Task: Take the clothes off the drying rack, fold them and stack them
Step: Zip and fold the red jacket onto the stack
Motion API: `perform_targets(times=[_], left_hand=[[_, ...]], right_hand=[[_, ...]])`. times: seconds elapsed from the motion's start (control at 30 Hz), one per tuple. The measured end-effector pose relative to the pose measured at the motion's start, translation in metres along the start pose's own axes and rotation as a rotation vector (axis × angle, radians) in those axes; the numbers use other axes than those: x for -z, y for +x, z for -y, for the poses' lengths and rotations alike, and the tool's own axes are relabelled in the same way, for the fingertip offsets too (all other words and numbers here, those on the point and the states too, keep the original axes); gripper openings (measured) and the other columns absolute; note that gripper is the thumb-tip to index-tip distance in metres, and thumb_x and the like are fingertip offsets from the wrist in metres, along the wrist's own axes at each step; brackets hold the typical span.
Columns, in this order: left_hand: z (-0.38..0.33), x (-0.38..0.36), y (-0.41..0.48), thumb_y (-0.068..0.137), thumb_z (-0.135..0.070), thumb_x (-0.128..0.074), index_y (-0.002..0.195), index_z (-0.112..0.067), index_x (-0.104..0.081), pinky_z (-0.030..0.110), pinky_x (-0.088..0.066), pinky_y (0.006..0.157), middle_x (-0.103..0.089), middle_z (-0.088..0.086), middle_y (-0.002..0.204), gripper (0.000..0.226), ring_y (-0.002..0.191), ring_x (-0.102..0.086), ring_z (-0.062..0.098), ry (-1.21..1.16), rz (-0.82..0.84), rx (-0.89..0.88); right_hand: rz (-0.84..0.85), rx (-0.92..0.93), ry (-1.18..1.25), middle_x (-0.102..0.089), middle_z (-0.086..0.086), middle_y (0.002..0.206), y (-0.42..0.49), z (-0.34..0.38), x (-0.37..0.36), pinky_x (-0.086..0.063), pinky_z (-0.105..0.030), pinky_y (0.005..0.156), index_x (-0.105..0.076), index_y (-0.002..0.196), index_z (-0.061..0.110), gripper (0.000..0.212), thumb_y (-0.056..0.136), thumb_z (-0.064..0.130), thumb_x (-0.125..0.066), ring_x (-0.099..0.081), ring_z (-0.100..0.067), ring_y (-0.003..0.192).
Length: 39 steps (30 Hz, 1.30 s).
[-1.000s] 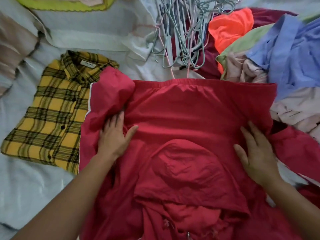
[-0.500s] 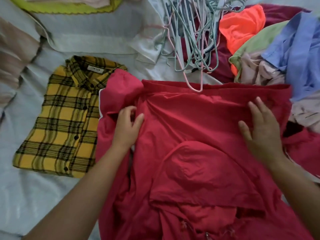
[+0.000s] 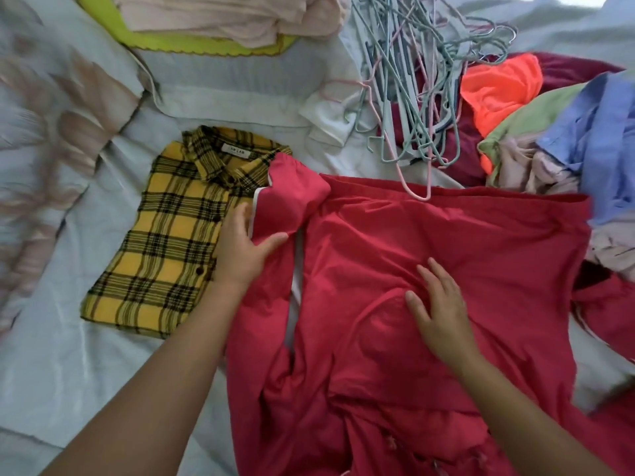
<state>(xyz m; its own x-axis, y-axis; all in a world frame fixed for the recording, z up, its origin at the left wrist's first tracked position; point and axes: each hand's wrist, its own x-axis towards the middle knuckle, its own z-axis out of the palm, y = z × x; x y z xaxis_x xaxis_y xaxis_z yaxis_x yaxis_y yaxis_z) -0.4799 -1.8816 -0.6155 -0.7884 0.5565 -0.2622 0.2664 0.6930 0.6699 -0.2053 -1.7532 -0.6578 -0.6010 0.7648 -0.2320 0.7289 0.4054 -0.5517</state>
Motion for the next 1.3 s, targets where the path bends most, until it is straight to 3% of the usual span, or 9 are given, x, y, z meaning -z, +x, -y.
perform_targets(times=[0.13, 0.27, 0.47, 0.6, 0.7, 0.8, 0.9, 1.1, 1.3], left_hand=[[-0.019, -0.014, 0.032, 0.077, -0.010, -0.073, 0.133, -0.006, -0.045, 0.035, -0.043, 0.094, -0.057, 0.015, 0.125, 0.062, 0.109, -0.057, 0.026, -0.104, 0.157, 0.165], [-0.063, 0.018, -0.001, 0.081, 0.007, -0.059, 0.095, -0.017, -0.062, 0.026, -0.054, 0.064, -0.070, -0.002, 0.075, 0.029, 0.067, -0.064, 0.013, -0.760, 0.368, 0.220], [-0.123, 0.047, -0.052, 0.074, 0.001, -0.066, 0.119, -0.029, -0.057, 0.021, -0.052, 0.077, -0.066, 0.000, 0.103, 0.055, 0.093, -0.063, 0.009, -0.607, 1.090, -0.098], [-0.093, 0.021, -0.045, 0.086, -0.012, -0.063, 0.119, -0.020, -0.054, 0.020, -0.049, 0.072, -0.063, 0.001, 0.096, 0.035, 0.079, -0.062, 0.006, -0.510, 0.521, 0.014], [-0.029, 0.001, -0.071, 0.086, -0.018, -0.064, 0.104, -0.017, -0.056, 0.027, -0.045, 0.076, -0.060, -0.005, 0.088, 0.020, 0.083, -0.059, 0.011, -0.303, 0.200, 0.140], [0.024, -0.002, -0.124, 0.055, -0.053, -0.073, 0.115, -0.016, -0.051, 0.025, -0.044, 0.085, -0.056, -0.003, 0.102, 0.073, 0.097, -0.053, 0.014, -0.232, 0.145, 0.238], [0.066, -0.002, -0.171, 0.031, -0.075, -0.073, 0.132, -0.020, -0.042, 0.033, -0.039, 0.099, -0.047, -0.006, 0.122, 0.119, 0.112, -0.046, 0.012, -0.133, 0.278, 0.246], [0.065, -0.006, -0.201, 0.065, -0.044, -0.049, 0.120, -0.034, -0.038, 0.014, -0.036, 0.083, -0.048, -0.015, 0.107, 0.056, 0.101, -0.048, -0.003, -0.035, 0.189, -0.006], [0.064, 0.002, -0.217, 0.067, -0.023, -0.042, 0.111, -0.030, -0.045, 0.024, -0.048, 0.079, -0.050, -0.012, 0.105, 0.045, 0.095, -0.050, 0.006, 0.031, 0.114, -0.108]], right_hand=[[0.011, -0.156, 0.563, -0.054, -0.004, 0.123, 0.006, 0.040, 0.002, -0.038, -0.018, 0.098, -0.057, 0.120, 0.010, 0.026, 0.094, 0.014, -0.052, -0.048, -0.012, 0.113], [0.206, -0.527, 1.155, -0.061, -0.012, 0.115, 0.012, 0.071, 0.013, -0.052, -0.023, 0.074, -0.056, 0.110, 0.012, 0.030, 0.096, 0.034, -0.040, -0.061, -0.015, 0.094], [0.435, -0.379, 1.970, -0.045, -0.016, 0.141, 0.011, 0.051, 0.063, -0.033, -0.044, 0.108, -0.043, 0.139, 0.011, 0.074, 0.087, 0.065, -0.039, -0.045, -0.028, 0.129], [0.352, -0.318, 1.864, -0.010, -0.018, 0.155, -0.011, -0.024, 0.082, 0.004, -0.043, 0.116, -0.009, 0.149, 0.005, 0.089, 0.089, 0.072, -0.014, -0.005, -0.026, 0.145], [0.233, -0.558, 1.736, -0.048, -0.019, 0.137, -0.045, -0.049, 0.080, -0.028, -0.045, 0.109, -0.037, 0.136, -0.001, 0.106, 0.071, 0.083, -0.041, -0.042, -0.025, 0.132], [-0.018, -0.795, 1.356, -0.061, -0.001, 0.095, -0.061, -0.062, 0.071, -0.047, -0.033, 0.073, -0.055, 0.099, 0.021, 0.104, 0.016, 0.079, -0.074, -0.058, -0.015, 0.085], [-0.067, -0.660, 1.138, -0.055, 0.002, 0.100, -0.069, -0.050, 0.057, -0.050, -0.019, 0.066, -0.052, 0.104, 0.024, 0.046, 0.072, 0.050, -0.072, -0.054, -0.011, 0.084], [-0.047, -0.555, 0.625, -0.060, -0.021, 0.116, -0.048, -0.061, 0.043, -0.046, -0.016, 0.077, -0.054, 0.117, 0.000, 0.045, 0.076, 0.001, -0.072, -0.057, -0.026, 0.099], [-0.252, -0.196, 0.613, -0.064, 0.028, 0.078, -0.047, -0.047, 0.122, -0.042, -0.003, 0.071, -0.063, 0.081, 0.037, 0.050, 0.076, -0.013, -0.056, -0.054, 0.013, 0.071]])
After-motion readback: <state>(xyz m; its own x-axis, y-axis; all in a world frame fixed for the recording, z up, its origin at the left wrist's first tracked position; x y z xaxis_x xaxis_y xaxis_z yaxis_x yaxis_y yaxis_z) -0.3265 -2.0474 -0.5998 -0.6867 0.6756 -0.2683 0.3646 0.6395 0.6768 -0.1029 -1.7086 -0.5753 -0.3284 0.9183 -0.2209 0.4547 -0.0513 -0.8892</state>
